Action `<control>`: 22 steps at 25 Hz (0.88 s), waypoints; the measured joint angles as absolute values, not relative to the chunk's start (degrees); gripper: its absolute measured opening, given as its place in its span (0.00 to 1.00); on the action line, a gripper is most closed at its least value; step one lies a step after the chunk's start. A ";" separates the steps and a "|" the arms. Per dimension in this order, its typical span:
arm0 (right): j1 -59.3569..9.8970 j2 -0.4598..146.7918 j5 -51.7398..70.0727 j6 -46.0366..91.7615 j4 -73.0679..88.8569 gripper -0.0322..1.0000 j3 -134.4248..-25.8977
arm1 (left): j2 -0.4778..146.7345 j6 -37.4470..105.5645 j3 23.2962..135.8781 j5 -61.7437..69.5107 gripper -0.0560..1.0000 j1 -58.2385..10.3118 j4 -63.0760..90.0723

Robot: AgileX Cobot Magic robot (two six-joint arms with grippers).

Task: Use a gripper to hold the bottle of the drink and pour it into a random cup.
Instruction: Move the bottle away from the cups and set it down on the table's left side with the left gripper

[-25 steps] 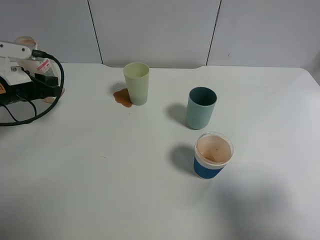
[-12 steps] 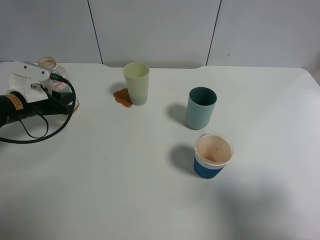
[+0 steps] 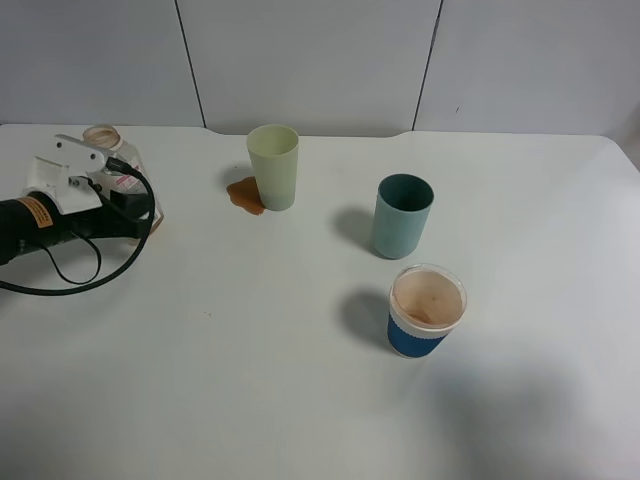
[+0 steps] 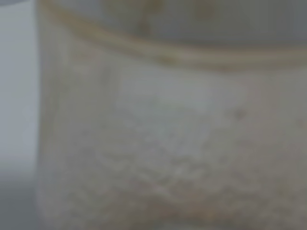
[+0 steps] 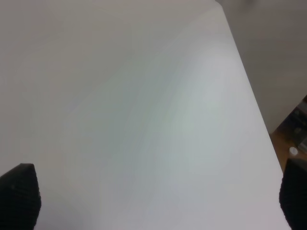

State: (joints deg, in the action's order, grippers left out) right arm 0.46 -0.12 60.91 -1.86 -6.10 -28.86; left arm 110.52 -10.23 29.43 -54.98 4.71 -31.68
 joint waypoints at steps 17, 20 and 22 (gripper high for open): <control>0.46 -0.12 60.91 -1.86 -6.10 0.99 -28.86 | 112.60 -8.02 29.44 -58.94 0.36 4.71 -31.68; 0.46 -0.12 60.91 -1.86 -6.10 0.99 -28.86 | 113.77 -7.56 29.44 -59.95 0.36 4.71 -31.68; 0.46 -0.12 60.91 -1.86 -6.10 0.99 -28.86 | 113.85 -7.10 29.44 -60.29 0.36 4.71 -31.68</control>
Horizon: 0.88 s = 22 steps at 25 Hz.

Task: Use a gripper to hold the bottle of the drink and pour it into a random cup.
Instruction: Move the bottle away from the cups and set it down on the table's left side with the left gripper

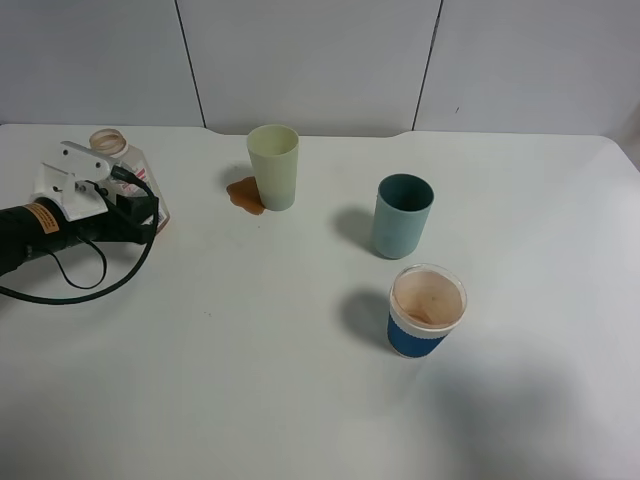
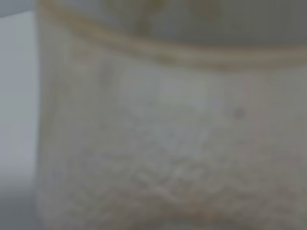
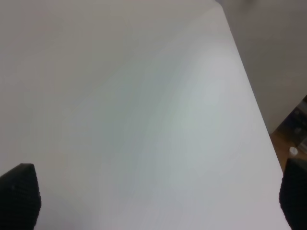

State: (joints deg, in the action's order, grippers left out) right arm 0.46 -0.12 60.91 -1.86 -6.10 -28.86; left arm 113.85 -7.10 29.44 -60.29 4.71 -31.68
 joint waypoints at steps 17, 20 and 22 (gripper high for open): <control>0.46 -0.12 60.91 -1.86 -6.10 0.99 -28.86 | 115.40 -6.89 29.49 -60.52 0.36 4.71 -31.68; 0.46 -0.12 60.91 -1.86 -6.10 0.99 -28.86 | 115.40 -6.89 29.49 -60.52 0.36 4.71 -31.68; 0.46 -0.12 60.91 -1.86 -6.10 0.99 -28.86 | 115.40 -6.89 29.49 -60.52 0.36 4.71 -31.68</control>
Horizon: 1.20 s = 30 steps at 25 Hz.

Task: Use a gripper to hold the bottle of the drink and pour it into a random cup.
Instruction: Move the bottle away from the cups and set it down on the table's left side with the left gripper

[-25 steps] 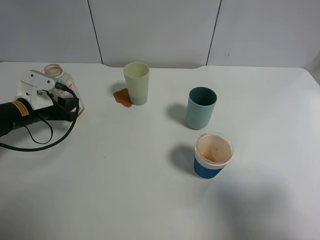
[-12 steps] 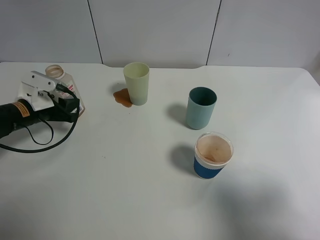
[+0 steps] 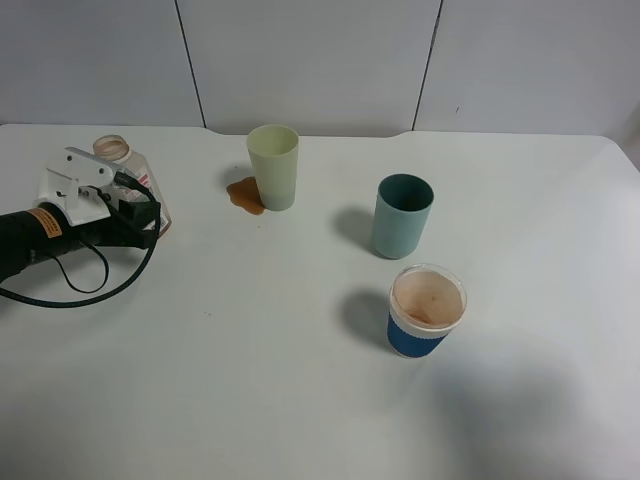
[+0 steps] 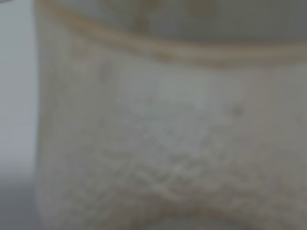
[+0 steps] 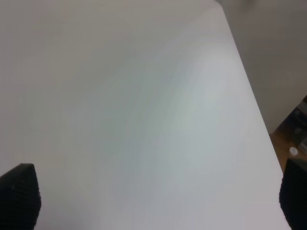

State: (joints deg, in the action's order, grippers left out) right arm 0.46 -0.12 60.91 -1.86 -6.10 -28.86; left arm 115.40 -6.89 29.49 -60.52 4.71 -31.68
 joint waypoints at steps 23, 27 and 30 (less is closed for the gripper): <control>0.46 -0.12 60.91 -1.86 -6.10 0.99 -28.86 | 113.90 -7.14 27.74 -61.56 0.98 4.71 -32.19; 0.46 -0.12 60.91 -1.86 -6.10 0.99 -28.86 | 109.15 -7.14 25.81 -60.54 0.98 4.71 -32.19; 0.46 -0.12 60.91 -1.86 -6.10 0.99 -28.86 | 104.87 -7.49 23.98 -59.37 0.98 4.71 -32.13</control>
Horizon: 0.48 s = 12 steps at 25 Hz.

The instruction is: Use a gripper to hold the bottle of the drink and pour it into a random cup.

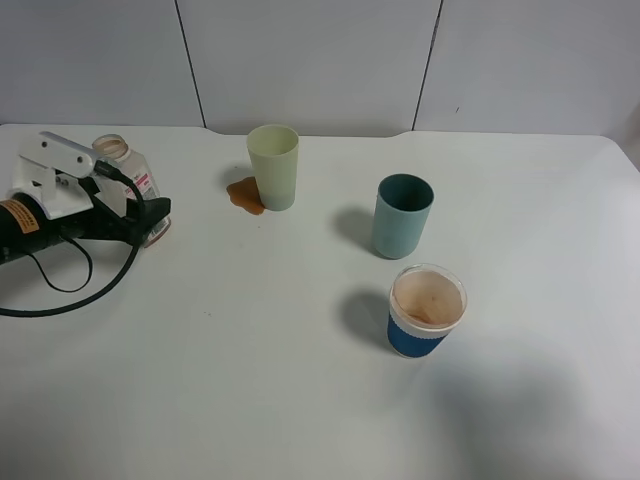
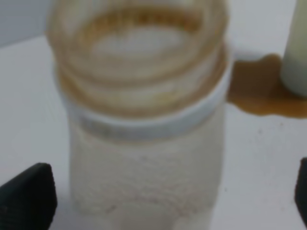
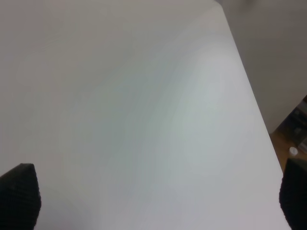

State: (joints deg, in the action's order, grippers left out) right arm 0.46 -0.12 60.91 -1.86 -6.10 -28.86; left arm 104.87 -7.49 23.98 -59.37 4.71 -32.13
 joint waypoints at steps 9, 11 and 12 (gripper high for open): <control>0.46 -0.12 60.91 -1.86 -6.10 0.99 -28.86 | 89.44 -15.52 17.60 -46.16 0.98 4.71 -31.58; 0.46 -0.12 60.91 -1.86 -6.10 0.99 -28.86 | 85.34 -18.10 17.46 -41.78 0.98 4.44 -30.78; 0.46 -0.12 60.91 -1.86 -6.10 0.99 -28.86 | 82.97 -18.98 17.41 -39.60 0.98 4.14 -29.44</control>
